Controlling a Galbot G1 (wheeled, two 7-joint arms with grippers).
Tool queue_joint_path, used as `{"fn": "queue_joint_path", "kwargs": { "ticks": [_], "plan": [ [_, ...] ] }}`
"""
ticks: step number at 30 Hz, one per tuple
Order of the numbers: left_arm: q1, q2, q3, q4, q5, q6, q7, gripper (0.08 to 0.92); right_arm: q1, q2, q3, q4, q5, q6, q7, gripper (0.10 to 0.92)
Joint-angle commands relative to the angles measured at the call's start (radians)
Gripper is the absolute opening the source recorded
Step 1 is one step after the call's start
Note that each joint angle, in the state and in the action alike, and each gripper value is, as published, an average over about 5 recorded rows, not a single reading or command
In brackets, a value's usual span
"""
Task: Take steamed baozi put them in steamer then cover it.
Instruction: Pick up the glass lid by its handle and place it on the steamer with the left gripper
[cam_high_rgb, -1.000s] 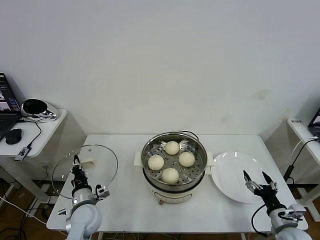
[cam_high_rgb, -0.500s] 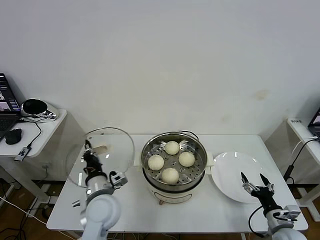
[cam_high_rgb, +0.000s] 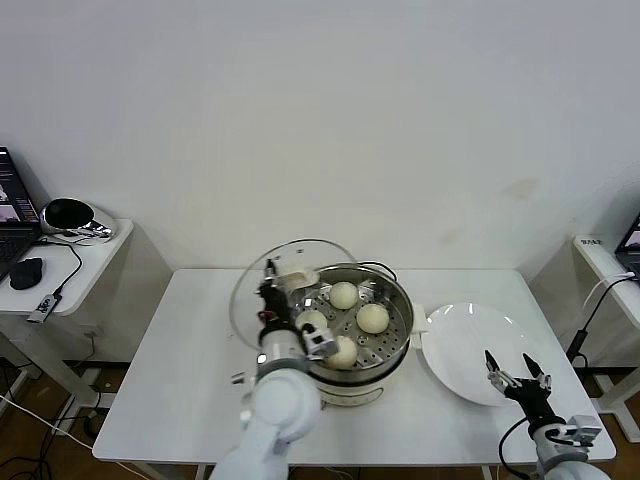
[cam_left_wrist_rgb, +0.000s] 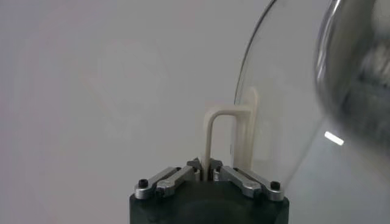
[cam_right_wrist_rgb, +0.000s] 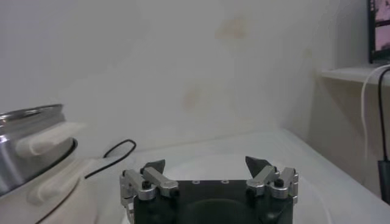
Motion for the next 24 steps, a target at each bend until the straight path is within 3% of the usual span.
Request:
{"fn": "queue_joint_path", "kwargs": {
  "ticks": [1,5,14,18,24],
  "plan": [
    [-0.117,-0.047,0.199,0.109,-0.257,0.041,-0.214,0.143,0.003,0.005,0.001,-0.010,-0.009,0.004,0.000,0.823],
    [-0.116,-0.048,0.201,0.158,-0.140,0.043,-0.197,0.143,0.006,0.007,0.001,-0.010,-0.012,0.005,0.000,0.823],
    [-0.086,-0.045,0.216,0.211,0.158,0.042,-0.044,0.143,0.008,0.007,0.006,-0.009,-0.013,0.006,0.000,0.823],
    [-0.095,-0.045,0.229,0.217,0.229,0.042,0.029,0.143,0.006,0.006,0.008,-0.010,-0.013,0.008,0.000,0.823],
    [-0.099,-0.044,0.219,0.242,0.262,0.042,0.073,0.143,0.006,0.006,0.008,-0.012,-0.014,0.010,-0.001,0.823]
  ]
}}
